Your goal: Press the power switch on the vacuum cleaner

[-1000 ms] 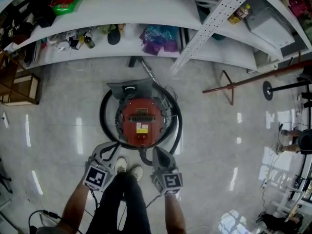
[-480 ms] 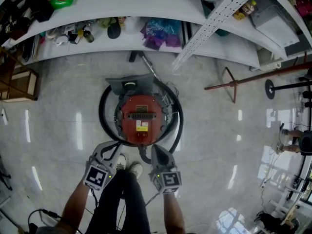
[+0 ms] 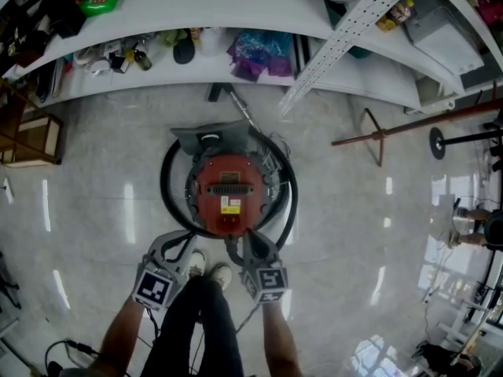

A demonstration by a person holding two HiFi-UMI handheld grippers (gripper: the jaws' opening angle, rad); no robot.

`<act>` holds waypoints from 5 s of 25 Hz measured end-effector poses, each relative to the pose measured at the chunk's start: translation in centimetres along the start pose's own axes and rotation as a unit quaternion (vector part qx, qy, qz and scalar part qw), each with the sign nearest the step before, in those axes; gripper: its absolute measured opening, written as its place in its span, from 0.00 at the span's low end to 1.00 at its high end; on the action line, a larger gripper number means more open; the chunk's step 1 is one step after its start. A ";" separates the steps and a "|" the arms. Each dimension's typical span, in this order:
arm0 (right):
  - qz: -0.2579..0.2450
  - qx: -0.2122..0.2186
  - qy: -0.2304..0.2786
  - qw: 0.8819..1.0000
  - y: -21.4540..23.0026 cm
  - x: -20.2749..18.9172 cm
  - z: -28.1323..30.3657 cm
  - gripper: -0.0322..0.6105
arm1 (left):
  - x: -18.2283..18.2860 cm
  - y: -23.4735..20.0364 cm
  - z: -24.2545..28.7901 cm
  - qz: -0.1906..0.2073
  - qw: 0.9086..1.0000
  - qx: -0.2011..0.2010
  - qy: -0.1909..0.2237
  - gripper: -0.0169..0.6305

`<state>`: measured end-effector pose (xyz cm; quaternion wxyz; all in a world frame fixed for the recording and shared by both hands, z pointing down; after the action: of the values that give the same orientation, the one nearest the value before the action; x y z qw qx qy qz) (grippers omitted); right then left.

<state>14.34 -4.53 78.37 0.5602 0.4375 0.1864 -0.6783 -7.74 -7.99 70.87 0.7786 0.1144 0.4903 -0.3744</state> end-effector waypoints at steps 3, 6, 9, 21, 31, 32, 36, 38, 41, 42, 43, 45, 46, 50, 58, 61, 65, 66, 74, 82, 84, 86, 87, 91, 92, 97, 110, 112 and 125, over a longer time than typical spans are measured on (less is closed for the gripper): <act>0.006 0.002 0.004 1.000 0.1 -0.4 1.2 0.07 | 0.0 -0.1 -0.1 -0.002 1.000 0.000 0.000 0.04; -0.002 0.002 -0.013 1.000 0.3 -1.5 2.1 0.07 | 0.1 -0.3 -0.3 0.000 1.000 -0.001 0.001 0.04; -0.002 -0.002 -0.017 1.000 0.7 -2.2 3.1 0.07 | 0.1 -0.4 -0.4 -0.002 1.000 0.000 0.006 0.04; 0.011 -0.012 -0.026 1.000 1.5 -4.2 5.8 0.07 | -1.2 -1.0 -0.7 0.008 1.000 0.004 -0.010 0.04; 0.012 -0.012 -0.030 0.999 1.2 -4.8 6.4 0.07 | -1.6 -1.3 -0.8 0.010 1.000 0.003 -0.017 0.04; 0.011 -0.013 -0.032 0.999 1.1 -4.9 6.5 0.07 | -1.7 -1.4 -0.8 0.009 1.000 0.003 -0.018 0.04; 0.012 -0.013 -0.032 0.999 1.1 -5.4 6.9 0.07 | -2.2 -1.5 -0.9 0.006 1.000 0.006 -0.022 0.04; 0.013 -0.014 -0.033 0.999 1.1 -5.5 7.0 0.07 | -2.2 -1.7 -1.0 0.004 1.000 0.007 -0.022 0.04; 0.009 -0.014 -0.033 0.999 1.0 -5.2 7.0 0.07 | -2.2 -1.9 -1.0 0.003 1.000 0.008 -0.020 0.04; 0.007 -0.016 -0.032 0.999 1.0 -5.1 6.9 0.07 | -2.2 -1.9 -1.0 0.002 1.000 0.008 -0.019 0.04; 0.006 -0.018 -0.032 0.999 0.9 -5.1 7.0 0.07 | -2.2 -1.9 -1.0 0.001 1.000 0.008 -0.019 0.04; 0.003 -0.022 -0.030 0.999 0.8 -5.3 7.0 0.07 | -2.3 -2.0 -1.0 0.000 1.000 0.008 -0.021 0.04; 0.002 -0.024 -0.029 0.999 0.7 -5.4 7.1 0.07 | -2.4 -2.0 -1.0 0.002 1.000 0.007 -0.021 0.04; -0.002 -0.032 -0.033 0.999 0.7 -5.6 7.1 0.07 | -2.7 -1.8 -0.9 0.002 1.000 0.005 -0.021 0.04; -0.001 -0.040 -0.031 0.999 1.0 -6.1 7.4 0.07 | -3.1 -1.9 -0.7 0.000 1.000 0.008 -0.018 0.04; -0.001 -0.042 -0.031 0.999 1.1 -5.9 7.5 0.07 | -3.3 -2.0 -0.8 -0.002 1.000 0.010 -0.018 0.04; -0.012 -0.045 -0.025 0.999 1.2 -5.7 8.1 0.07 | -3.2 -2.1 -0.9 -0.003 1.000 0.009 -0.019 0.04; -0.017 -0.047 -0.024 0.998 1.1 -5.6 8.1 0.07 | -3.2 -2.2 -0.9 -0.004 1.000 0.010 -0.019 0.04; -0.044 -0.057 -0.013 0.997 0.8 -5.9 8.0 0.07 | -3.8 -2.2 -0.6 -0.008 1.000 0.010 -0.023 0.04; -0.037 -0.057 -0.016 0.998 1.1 -6.3 8.1 0.07 | -3.8 -2.1 -0.4 -0.007 1.000 0.007 -0.023 0.04; -0.031 -0.057 -0.019 0.998 1.1 -6.1 8.1 0.07 | -3.5 -2.1 -0.3 -0.005 1.000 0.007 -0.022 0.04; -0.028 -0.056 -0.020 0.998 1.3 -6.1 8.1 0.07 | -3.4 -2.0 -0.2 -0.006 1.000 0.006 -0.021 0.04; -0.027 -0.057 -0.021 0.998 1.3 -6.1 8.1 0.07 | -3.4 -2.0 -0.2 -0.006 1.000 0.006 -0.020 0.04; -0.022 -0.062 -0.020 0.998 1.2 -6.3 8.0 0.07 | -3.5 -1.8 -0.1 0.002 1.000 0.003 -0.022 0.04; -0.018 -0.063 -0.020 0.998 1.2 -6.3 7.9 0.07 | -3.4 -1.7 -0.1 0.001 1.000 0.002 -0.022 0.04; -0.008 -0.059 -0.012 0.998 1.2 -6.0 7.3 0.07 | -3.2 -1.7 -0.2 -0.005 1.000 0.006 -0.023 0.04; -0.003 -0.055 0.001 0.998 0.1 -4.3 4.4 0.07 | -2.0 -0.8 -1.1 -0.012 1.000 0.006 -0.014 0.04; 0.000 -0.055 0.005 0.998 -0.1 -3.9 3.9 0.07 | -1.6 -0.7 -1.3 -0.012 1.000 0.007 -0.013 0.04; 0.007 -0.048 0.050 0.998 -2.6 -1.1 0.3 0.07 | 1.1 0.8 -2.9 -0.002 1.000 0.004 0.005 0.04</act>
<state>11.87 -3.29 78.80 0.5755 0.4446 0.2431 -0.6419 -8.83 -6.40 68.33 0.7748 0.1186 0.4927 -0.3779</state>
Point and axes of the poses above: the fingertips, and each gripper's own axes: z forward along the fingers, y to its right, x out of its top, the point moved 9 cm from there along -z, backward along the fingers, and after that the axes turned 5 degrees about -z, right-handed, at the moved point
